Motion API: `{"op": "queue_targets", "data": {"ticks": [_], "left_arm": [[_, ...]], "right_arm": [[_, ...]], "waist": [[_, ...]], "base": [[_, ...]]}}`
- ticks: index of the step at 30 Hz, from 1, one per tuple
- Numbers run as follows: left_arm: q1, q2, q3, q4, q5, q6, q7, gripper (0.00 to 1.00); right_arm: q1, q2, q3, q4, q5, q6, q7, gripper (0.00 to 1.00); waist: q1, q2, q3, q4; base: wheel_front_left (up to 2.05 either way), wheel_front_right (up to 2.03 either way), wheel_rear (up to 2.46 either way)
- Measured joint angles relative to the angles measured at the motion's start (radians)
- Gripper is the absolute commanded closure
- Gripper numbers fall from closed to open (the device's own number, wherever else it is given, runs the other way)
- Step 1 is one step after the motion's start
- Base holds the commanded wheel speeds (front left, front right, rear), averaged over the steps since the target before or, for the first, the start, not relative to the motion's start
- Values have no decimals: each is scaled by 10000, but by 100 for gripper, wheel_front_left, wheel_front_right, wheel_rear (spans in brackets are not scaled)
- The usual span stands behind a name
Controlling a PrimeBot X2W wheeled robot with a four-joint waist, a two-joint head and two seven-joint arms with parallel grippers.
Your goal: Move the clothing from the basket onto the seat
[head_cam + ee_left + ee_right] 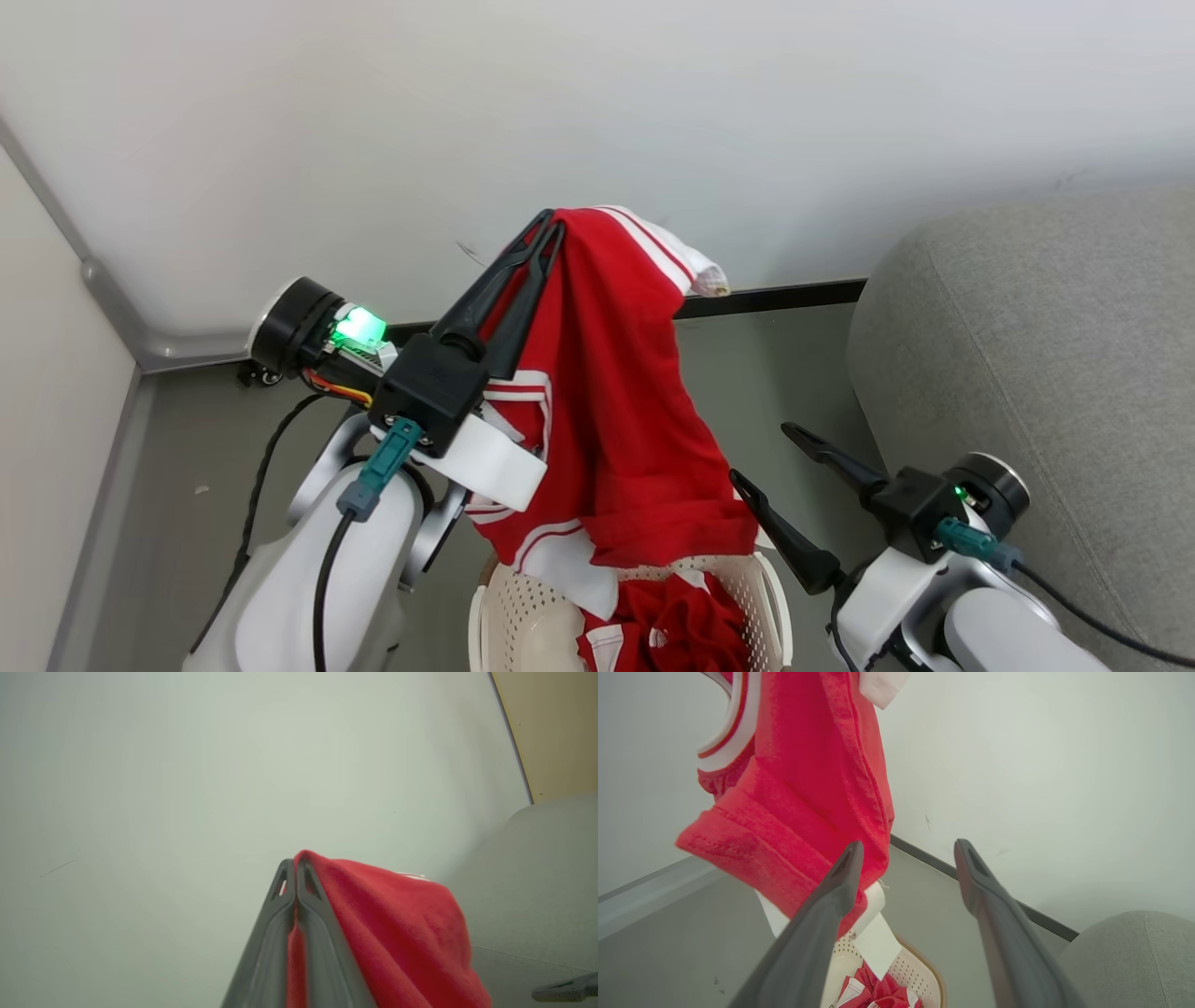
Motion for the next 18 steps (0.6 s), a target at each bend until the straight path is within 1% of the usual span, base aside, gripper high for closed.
{"op": "queue_targets", "data": {"ticks": [5, 18], "left_arm": [[-78, -148, -194, -224, 0, -176, 0, 100], [-185, -397, -652, -489, -2, -472, 107, 100]], "right_arm": [[-428, -272, 504, -40, 642, 0, 153, 0], [-1472, -752, 3062, -341, 2084, 0, 802, 0]], "waist": [[0, 0, -122, 110], [0, 0, -226, 398]], "base": [[0, 0, 0], [0, 0, 0]]}}
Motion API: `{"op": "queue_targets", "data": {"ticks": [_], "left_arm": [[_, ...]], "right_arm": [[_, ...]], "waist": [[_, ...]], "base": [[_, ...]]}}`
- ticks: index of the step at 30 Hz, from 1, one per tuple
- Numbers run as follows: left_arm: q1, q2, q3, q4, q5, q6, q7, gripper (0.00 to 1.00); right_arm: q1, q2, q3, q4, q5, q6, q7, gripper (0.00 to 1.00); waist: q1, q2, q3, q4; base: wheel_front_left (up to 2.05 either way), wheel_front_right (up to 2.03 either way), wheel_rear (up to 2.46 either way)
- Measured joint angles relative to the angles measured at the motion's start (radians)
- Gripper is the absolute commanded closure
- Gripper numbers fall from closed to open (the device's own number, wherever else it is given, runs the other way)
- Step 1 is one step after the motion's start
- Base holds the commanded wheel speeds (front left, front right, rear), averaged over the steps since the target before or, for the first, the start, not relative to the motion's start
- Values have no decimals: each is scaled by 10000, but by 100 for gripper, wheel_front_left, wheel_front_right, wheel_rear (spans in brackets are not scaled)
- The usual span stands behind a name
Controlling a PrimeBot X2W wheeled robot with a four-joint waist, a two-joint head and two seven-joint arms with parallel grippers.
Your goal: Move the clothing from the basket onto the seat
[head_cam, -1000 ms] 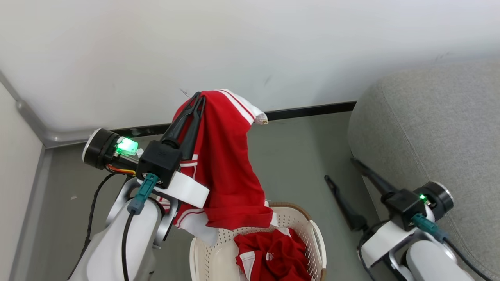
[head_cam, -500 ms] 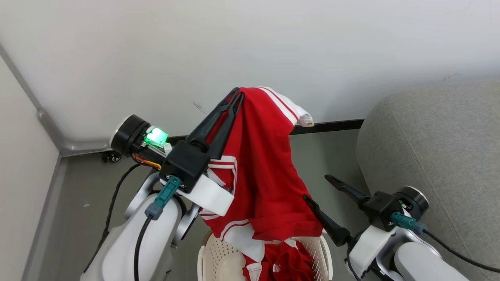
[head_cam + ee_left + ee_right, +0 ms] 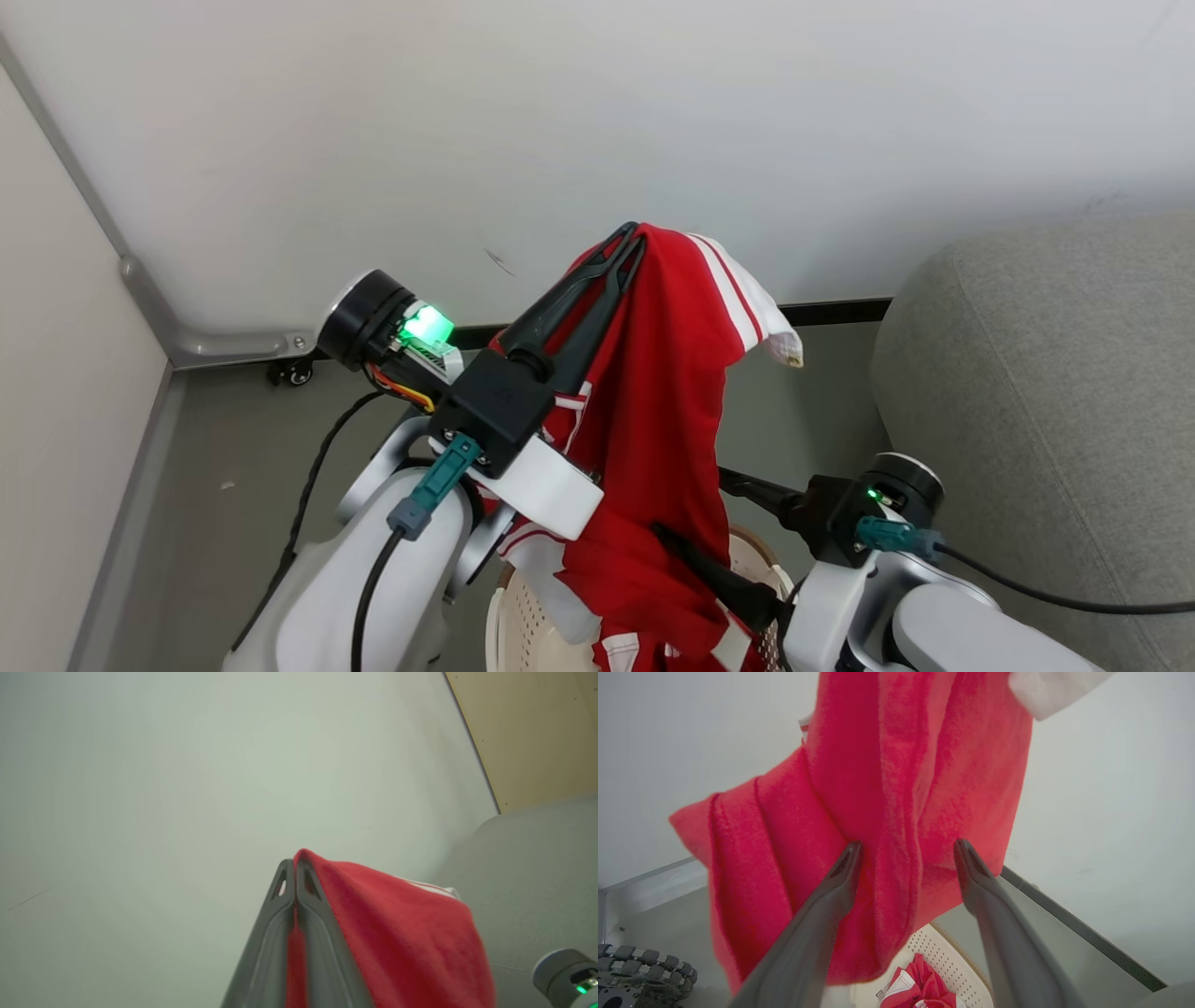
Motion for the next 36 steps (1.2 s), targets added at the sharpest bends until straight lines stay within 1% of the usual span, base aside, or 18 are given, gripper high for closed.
{"op": "queue_targets", "data": {"ticks": [8, 9, 10, 13, 14, 15, 22, 30, 36], "left_arm": [[-1, -173, -176, -33, -44, -81, 119, 100], [-2, -176, -186, -33, -71, -82, 128, 100], [-2, -180, -192, -33, -77, -82, 130, 100], [-2, -201, -198, -33, -86, -82, 205, 100], [-1, -205, -196, -31, -88, -81, 205, 100], [-1, -205, -190, -27, -104, -81, 205, 100], [91, -144, 104, 318, -431, 23, 293, 100], [686, -25, 491, 966, -780, 209, 305, 100], [971, -17, 671, 1262, -1162, 211, 303, 100]], "right_arm": [[-726, 79, 863, -82, 788, 6, -12, 0], [-809, 100, 970, -75, 853, 6, -19, 16], [-875, 113, 1083, -61, 934, 6, -40, 44], [-1004, 134, 1361, 23, 1012, 6, -151, 69], [-1029, 134, 1434, 58, 1053, 6, -192, 82], [-1076, 134, 1499, 86, 1053, 6, -291, 100], [-1295, -6, 1607, 284, 1321, 8, -1005, 100], [-1208, -447, 1221, 407, 1741, 8, -1515, 100], [-850, -698, 815, 403, 2011, 6, -1689, 100]], "waist": [[0, 0, -15, 155], [0, 0, -18, 173], [0, 0, -21, 189], [0, 0, -30, 230], [0, 0, -33, 240], [0, 0, -35, 245], [0, 0, -37, 129], [0, 0, -30, -158], [0, 0, -15, -413]], "base": [[0, 0, 0], [0, 0, 0], [0, 0, 0], [0, 0, 0], [0, 0, 0], [0, 0, 0], [0, 0, 0], [0, 0, 0], [0, 0, 0]]}}
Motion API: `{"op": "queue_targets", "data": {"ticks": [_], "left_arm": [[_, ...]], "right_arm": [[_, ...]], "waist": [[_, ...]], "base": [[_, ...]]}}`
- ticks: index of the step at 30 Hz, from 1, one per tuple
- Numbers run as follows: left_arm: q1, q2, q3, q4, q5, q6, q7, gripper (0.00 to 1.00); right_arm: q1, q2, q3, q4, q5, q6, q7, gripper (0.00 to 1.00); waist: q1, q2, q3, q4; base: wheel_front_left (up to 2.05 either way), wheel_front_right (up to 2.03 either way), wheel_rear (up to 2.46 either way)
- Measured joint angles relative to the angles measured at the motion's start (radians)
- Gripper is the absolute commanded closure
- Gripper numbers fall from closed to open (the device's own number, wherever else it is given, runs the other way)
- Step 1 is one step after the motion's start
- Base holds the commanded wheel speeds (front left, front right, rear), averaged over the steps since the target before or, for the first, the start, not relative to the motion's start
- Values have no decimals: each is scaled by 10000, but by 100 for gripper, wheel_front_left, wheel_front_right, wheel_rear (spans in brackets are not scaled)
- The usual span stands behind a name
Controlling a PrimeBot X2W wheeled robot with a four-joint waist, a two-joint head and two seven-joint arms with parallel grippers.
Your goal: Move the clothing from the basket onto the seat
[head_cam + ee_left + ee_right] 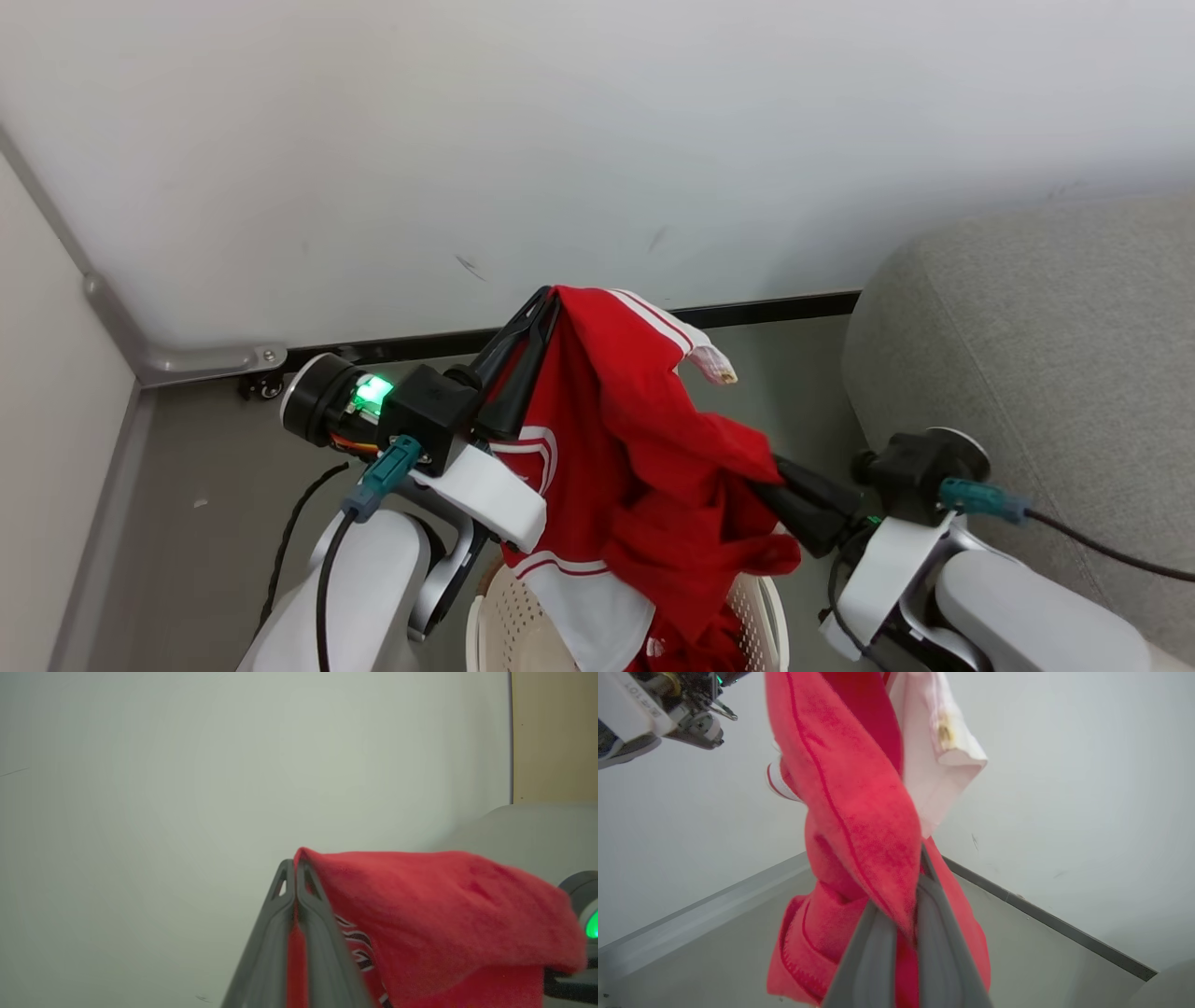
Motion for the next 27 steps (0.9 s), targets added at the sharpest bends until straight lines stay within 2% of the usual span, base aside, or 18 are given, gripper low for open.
{"op": "queue_targets", "data": {"ticks": [5, 10, 13, 14, 16, 17, 27], "left_arm": [[133, -4, 40, 213, -199, -31, -12, 100], [329, -96, 71, 337, -625, -276, -13, 100], [390, -174, 40, 376, -813, -474, -23, 29], [398, -184, 36, 376, -869, -546, -29, 24], [426, -188, 35, 378, -1035, -568, -38, 6], [436, -188, 40, 378, -1104, -635, -73, 0], [513, -75, -167, 372, -1266, -926, -161, 0]], "right_arm": [[218, -125, -849, 2, 345, 0, -151, 100], [356, -251, -1868, 54, 606, 0, -221, 100], [360, -313, -2366, 67, 614, 0, -226, 100], [360, -332, -2487, 65, 627, 0, -249, 100], [360, -357, -2744, 67, 688, 0, -249, 100], [360, -372, -2851, 67, 700, 0, -249, 100], [368, -619, -4144, 52, 679, 0, -251, 100]], "waist": [[0, 0, 25, -229], [0, 0, 60, -462], [0, 0, 83, -597], [0, 0, 90, -639], [0, 0, 106, -721], [0, 0, 114, -759], [0, 0, 196, -1097]], "base": [[0, 0, 0], [0, 0, 0], [0, 0, 0], [0, 0, 0], [0, 0, 0], [0, 0, 0], [0, 0, 0]]}}
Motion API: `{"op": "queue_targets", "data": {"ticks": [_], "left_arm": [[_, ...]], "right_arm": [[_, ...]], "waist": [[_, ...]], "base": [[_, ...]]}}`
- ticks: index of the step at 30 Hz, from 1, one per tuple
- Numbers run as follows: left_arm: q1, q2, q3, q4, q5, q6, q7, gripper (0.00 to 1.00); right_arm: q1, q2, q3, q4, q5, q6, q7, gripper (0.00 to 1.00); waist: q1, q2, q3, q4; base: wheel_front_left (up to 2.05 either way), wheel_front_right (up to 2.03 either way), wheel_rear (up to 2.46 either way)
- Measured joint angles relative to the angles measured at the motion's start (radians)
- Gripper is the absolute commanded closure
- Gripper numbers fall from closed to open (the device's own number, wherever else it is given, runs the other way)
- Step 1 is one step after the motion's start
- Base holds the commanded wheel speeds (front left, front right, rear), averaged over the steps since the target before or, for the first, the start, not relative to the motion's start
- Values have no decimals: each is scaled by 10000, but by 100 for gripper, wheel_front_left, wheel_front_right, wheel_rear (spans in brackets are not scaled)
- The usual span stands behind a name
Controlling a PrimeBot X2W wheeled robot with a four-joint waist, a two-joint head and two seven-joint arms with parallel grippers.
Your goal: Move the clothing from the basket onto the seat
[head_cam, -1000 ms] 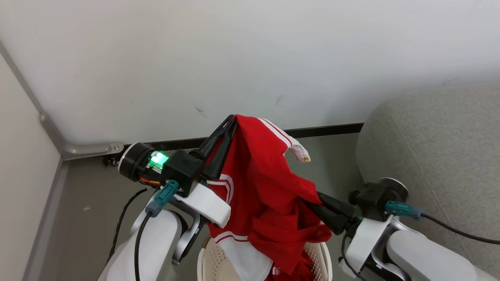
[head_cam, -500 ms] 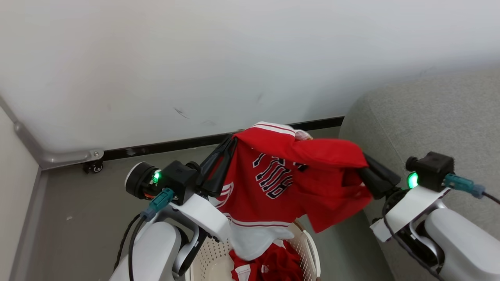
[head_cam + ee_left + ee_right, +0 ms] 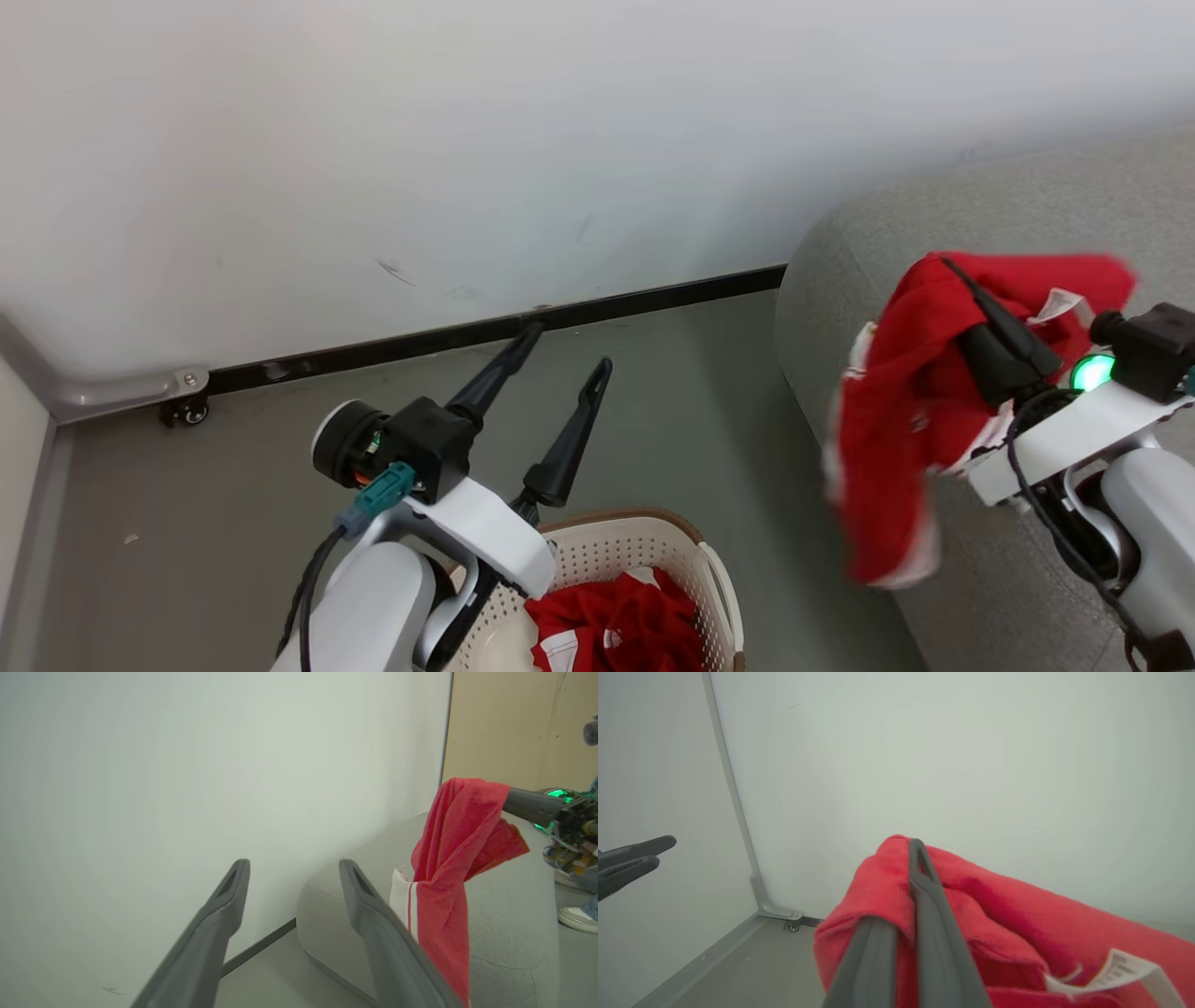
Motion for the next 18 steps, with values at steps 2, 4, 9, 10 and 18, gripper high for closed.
{"op": "queue_targets", "data": {"ticks": [2, 4, 9, 10, 18], "left_arm": [[58, 33, -165, -6, -33, -71, -6, 0], [107, 42, -219, -8, -35, -73, -29, 0], [257, 165, -456, -54, -71, -146, -31, 0], [268, 190, -485, -79, -115, -148, -36, 0], [422, 224, -966, -286, -203, -224, -59, 0]], "right_arm": [[48, -42, -203, -21, -61, 0, 0, 100], [94, -67, -291, -31, -107, 0, 0, 100], [434, -205, -798, -33, -244, 0, 0, 100], [481, -232, -892, -35, -303, 0, 0, 100], [821, -355, -1595, -127, -523, 0, 0, 100]], "waist": [[0, 0, 11, -63], [0, 0, 16, -94], [0, 0, 27, -248], [0, 0, 28, -279], [0, 0, 18, -542]], "base": [[0, 0, 0], [0, 0, 0], [0, 0, 0], [0, 0, 0], [0, 0, 0]]}}
